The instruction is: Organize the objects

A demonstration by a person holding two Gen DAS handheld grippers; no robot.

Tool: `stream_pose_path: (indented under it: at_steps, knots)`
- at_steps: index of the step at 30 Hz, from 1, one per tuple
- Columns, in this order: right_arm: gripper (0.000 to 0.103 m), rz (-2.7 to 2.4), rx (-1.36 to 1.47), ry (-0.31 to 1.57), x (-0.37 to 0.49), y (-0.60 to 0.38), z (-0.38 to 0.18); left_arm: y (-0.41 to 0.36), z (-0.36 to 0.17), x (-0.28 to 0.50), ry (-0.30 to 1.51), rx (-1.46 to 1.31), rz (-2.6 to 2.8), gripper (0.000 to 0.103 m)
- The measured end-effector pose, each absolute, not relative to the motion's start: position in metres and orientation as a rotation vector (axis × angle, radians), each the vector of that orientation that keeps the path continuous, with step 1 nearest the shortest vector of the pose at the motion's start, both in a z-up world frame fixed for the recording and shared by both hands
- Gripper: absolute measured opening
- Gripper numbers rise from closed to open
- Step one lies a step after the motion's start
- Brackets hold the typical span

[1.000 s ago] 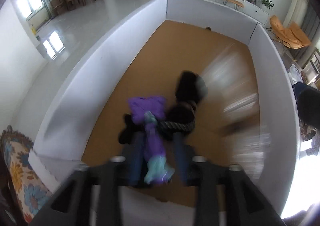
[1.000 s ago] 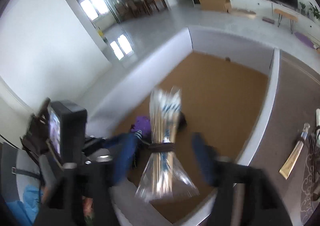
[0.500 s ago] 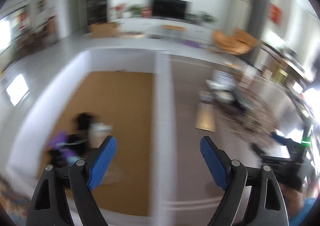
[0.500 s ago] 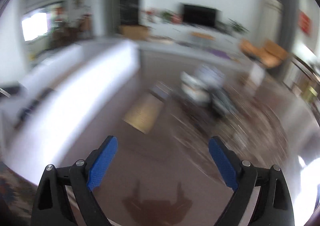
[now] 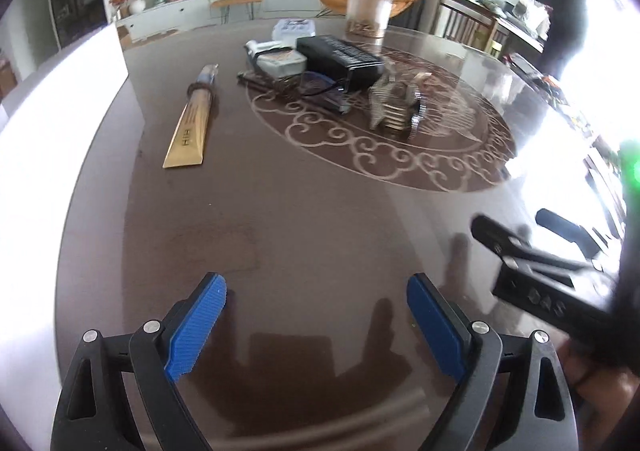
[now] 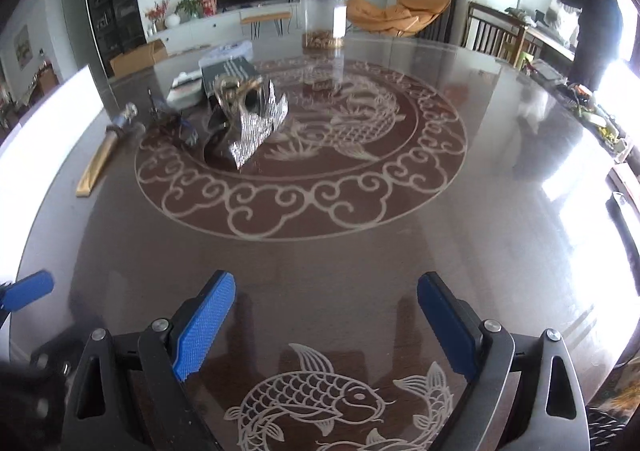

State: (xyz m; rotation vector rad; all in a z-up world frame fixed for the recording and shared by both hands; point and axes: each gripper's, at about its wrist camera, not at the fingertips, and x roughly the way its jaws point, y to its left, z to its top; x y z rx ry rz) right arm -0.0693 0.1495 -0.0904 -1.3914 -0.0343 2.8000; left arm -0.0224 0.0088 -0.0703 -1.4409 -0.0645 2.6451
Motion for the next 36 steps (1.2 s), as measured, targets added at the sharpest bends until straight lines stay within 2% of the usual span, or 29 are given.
stream_pose_path:
  at_steps: [5,7,9,11,36]
  knots:
    - [0.093,2.794,-1.423,-0.022,-0.071,0.154,-0.097,0.002,-0.076,-0.033,-0.017,-1.451,2.682,0.092]
    - [0.097,2.788,-1.425,-0.016,-0.072,0.155,-0.099,0.004,-0.078,-0.033,0.049,-1.456,2.699,0.093]
    - [0.100,2.782,-1.431,-0.009,-0.072,0.156,-0.100,0.006,-0.080,-0.032,0.064,-1.437,2.699,0.103]
    - [0.103,2.782,-1.439,-0.013,-0.072,0.156,-0.100,0.006,-0.082,-0.032,0.065,-1.429,2.702,0.103]
    - [0.103,2.783,-1.431,-0.011,-0.071,0.155,-0.100,0.006,-0.082,-0.033,0.064,-1.417,2.710,0.103]
